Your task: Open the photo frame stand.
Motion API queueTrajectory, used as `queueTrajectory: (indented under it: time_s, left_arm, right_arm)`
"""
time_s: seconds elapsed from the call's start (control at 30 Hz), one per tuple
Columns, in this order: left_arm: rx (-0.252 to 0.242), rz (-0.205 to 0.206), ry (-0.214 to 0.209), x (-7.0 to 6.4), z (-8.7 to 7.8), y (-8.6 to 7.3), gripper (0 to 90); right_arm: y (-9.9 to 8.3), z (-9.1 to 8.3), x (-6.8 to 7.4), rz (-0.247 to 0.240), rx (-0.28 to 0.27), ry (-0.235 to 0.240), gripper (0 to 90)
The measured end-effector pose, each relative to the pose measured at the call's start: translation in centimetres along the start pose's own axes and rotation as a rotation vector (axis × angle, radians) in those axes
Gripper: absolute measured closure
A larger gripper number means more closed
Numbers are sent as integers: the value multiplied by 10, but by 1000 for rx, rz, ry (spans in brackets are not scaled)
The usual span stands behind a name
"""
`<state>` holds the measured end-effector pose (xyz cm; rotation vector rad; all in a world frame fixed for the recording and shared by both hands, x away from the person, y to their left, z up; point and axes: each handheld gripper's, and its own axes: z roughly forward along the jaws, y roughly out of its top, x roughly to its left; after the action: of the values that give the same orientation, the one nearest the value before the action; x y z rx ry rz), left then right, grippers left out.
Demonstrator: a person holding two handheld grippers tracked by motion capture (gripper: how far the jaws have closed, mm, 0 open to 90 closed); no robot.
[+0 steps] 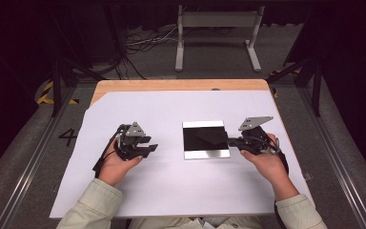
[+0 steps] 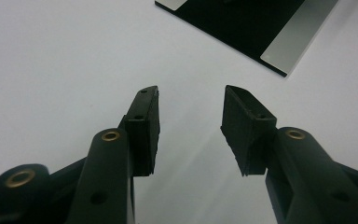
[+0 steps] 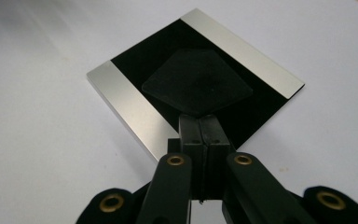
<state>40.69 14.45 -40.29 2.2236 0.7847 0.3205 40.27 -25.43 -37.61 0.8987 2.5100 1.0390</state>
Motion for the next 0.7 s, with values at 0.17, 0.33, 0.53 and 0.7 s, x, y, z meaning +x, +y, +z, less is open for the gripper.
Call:
queueTrajectory:
  time_s: [0.17, 0.33, 0.53, 0.7]
  left_arm:
    - [-2, 2, 1, 0, 0, 0, 573]
    - [0, 3, 0, 0, 1, 0, 573]
    - [6, 1, -2, 0, 2, -1, 573]
    - [3, -5, -2, 1, 2, -1, 573]
  right_arm:
    - [0, 0, 1, 11, -43, -7, 900]
    - [1, -2, 2, 10, -66, -11, 900]
    - [2, -1, 5, -1, -80, -17, 900]
    - [3, 0, 6, -15, -51, -2, 900]
